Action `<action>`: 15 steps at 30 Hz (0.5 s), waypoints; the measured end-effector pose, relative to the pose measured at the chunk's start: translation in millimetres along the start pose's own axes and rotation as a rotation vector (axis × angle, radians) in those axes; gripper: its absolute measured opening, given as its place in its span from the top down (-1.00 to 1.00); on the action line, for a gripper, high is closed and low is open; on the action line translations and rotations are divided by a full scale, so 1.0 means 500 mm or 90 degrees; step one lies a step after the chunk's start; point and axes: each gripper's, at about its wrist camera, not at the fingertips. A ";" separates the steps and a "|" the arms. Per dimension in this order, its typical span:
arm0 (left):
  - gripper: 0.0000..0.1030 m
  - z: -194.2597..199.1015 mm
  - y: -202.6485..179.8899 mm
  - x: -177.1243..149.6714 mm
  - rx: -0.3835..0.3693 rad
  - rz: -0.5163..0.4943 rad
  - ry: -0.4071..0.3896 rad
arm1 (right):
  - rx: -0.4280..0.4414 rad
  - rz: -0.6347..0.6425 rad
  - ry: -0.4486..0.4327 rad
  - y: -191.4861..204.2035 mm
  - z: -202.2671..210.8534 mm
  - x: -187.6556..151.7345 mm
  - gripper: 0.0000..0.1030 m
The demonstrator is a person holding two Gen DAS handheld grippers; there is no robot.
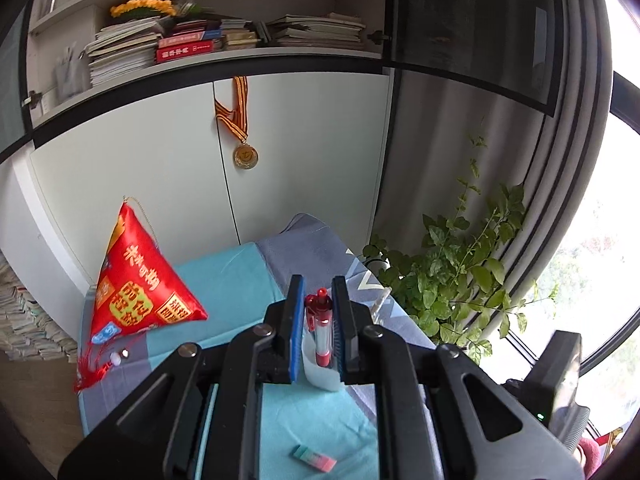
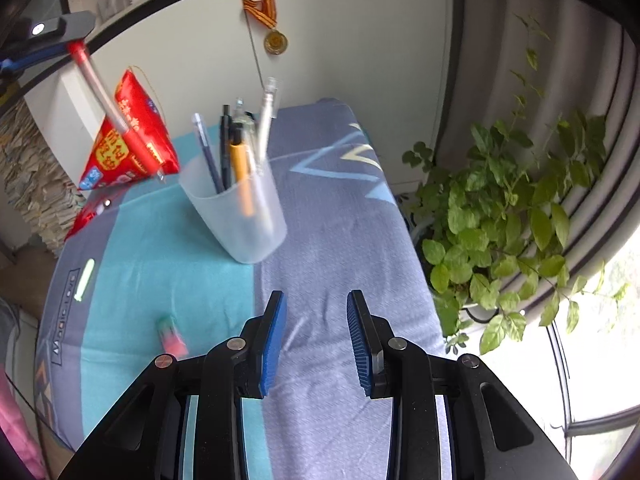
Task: Organize stationery
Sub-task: 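Lower the red pen into the frosted cup and open the left tool, then grasp the pink-and-teal eraser with the right tool while the left tool grasps the green highlighter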
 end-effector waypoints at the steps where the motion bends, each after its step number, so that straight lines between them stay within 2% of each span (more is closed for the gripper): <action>1: 0.78 -0.010 -0.004 0.002 0.006 -0.005 0.002 | -0.001 -0.005 0.001 -0.008 0.002 -0.003 0.40; 12: 0.78 -0.112 -0.024 -0.038 0.048 -0.042 0.063 | 0.000 -0.027 0.005 -0.041 -0.005 -0.005 0.40; 15: 0.77 -0.132 -0.024 -0.054 0.044 -0.044 0.087 | 0.005 -0.018 0.013 -0.035 -0.012 -0.007 0.40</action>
Point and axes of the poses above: each gripper's, at about its wrist camera, not at the fingertips, and z roughly against the way its jaws point, y to its left, x to its top, and after that the axes turned 5 degrees about -z, right-handed
